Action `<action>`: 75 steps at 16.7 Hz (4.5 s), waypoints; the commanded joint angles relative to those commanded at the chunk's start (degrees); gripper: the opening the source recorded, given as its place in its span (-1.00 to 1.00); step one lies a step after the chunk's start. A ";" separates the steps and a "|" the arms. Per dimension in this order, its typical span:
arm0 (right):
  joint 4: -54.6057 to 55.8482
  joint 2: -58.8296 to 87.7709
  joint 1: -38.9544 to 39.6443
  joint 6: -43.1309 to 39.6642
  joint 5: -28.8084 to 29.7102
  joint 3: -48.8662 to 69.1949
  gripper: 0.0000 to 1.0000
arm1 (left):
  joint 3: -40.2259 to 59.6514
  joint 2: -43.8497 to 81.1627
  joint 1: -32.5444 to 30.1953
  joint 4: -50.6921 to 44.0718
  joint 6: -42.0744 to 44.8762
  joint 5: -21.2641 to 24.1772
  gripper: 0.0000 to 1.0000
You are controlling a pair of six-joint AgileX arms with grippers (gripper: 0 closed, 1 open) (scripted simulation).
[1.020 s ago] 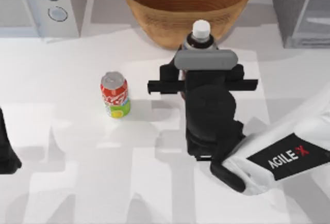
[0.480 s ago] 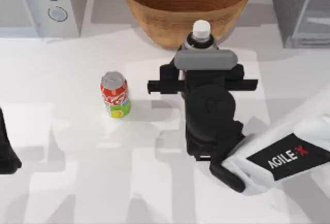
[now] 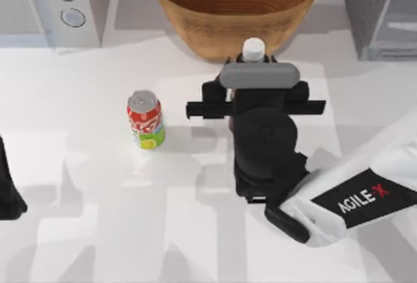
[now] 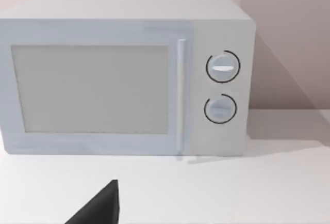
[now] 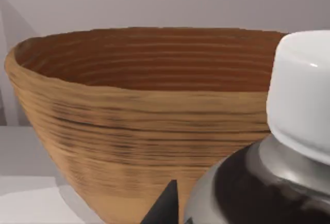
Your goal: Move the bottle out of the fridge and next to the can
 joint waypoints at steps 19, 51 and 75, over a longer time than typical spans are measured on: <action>2.20 -2.49 3.70 0.12 3.73 -4.87 1.00 | 0.00 0.00 0.00 0.00 0.00 0.00 1.00; -68.58 -119.91 -47.77 -0.32 -49.44 -50.58 1.00 | 0.00 0.00 0.00 0.00 0.00 0.00 1.00; -136.53 -156.78 -48.62 -0.71 -50.27 -21.14 1.00 | 0.00 0.00 0.00 0.00 0.00 0.00 1.00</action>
